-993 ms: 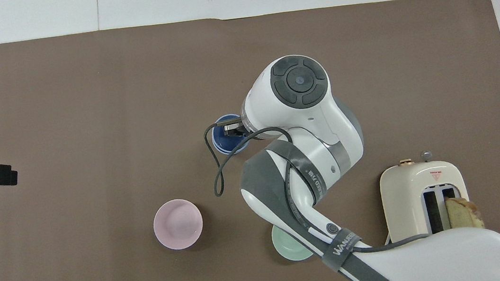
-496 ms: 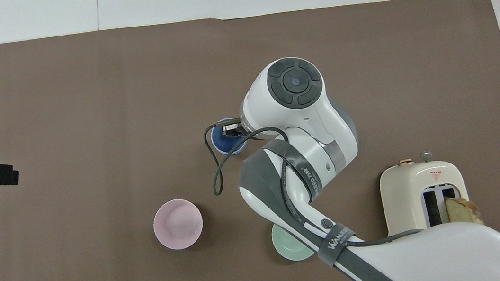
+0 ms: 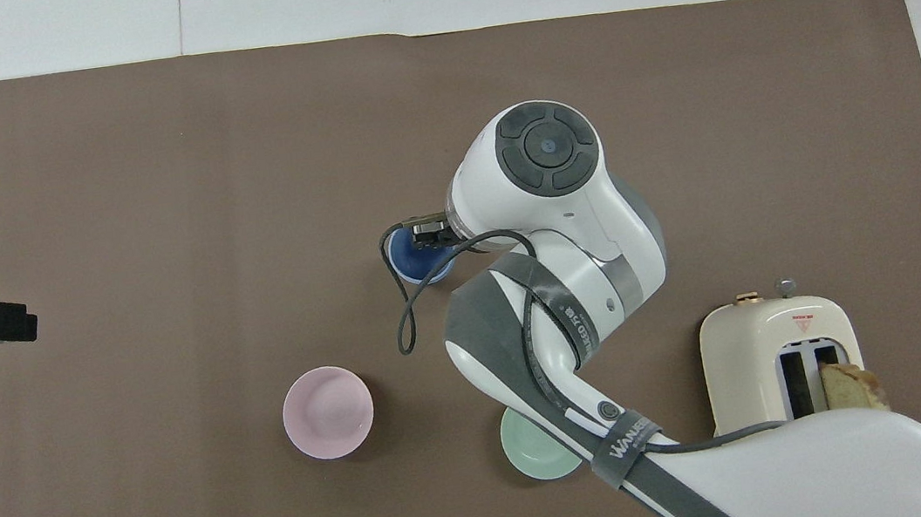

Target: Stack blue cups with both arms

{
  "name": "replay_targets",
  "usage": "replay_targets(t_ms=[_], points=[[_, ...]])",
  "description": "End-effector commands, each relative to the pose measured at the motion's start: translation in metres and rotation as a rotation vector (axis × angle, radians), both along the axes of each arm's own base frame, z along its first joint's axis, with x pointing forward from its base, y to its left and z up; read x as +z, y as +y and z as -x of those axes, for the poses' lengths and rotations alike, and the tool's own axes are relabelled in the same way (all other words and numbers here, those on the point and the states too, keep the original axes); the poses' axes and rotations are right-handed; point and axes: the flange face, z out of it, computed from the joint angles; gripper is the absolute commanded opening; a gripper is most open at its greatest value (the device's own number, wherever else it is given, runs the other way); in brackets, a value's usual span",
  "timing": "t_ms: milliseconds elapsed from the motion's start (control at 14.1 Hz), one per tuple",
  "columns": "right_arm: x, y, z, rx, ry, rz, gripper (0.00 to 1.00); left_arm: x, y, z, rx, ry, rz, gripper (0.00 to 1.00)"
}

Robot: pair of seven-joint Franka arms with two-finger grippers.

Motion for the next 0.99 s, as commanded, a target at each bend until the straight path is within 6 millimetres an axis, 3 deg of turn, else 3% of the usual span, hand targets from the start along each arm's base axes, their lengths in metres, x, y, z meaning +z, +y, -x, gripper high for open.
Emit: replay_targets(t_ms=[0, 354, 709, 922], points=[[0.046, -0.043, -0.008, -0.045, 0.004, 0.046, 1.0, -0.001, 0.002, 0.003, -0.003, -0.005, 0.01, 1.0], [0.104, -0.154, -0.028, 0.019, 0.03, 0.113, 1.0, -0.001, 0.002, 0.003, -0.005, -0.005, 0.01, 1.0], [0.157, -0.247, -0.015, 0.012, 0.036, 0.145, 1.0, 0.002, -0.008, 0.003, -0.021, -0.009, 0.003, 1.0], [0.171, -0.293, -0.011, 0.024, 0.036, 0.183, 1.0, 0.003, -0.009, 0.003, -0.029, -0.013, 0.002, 1.0]])
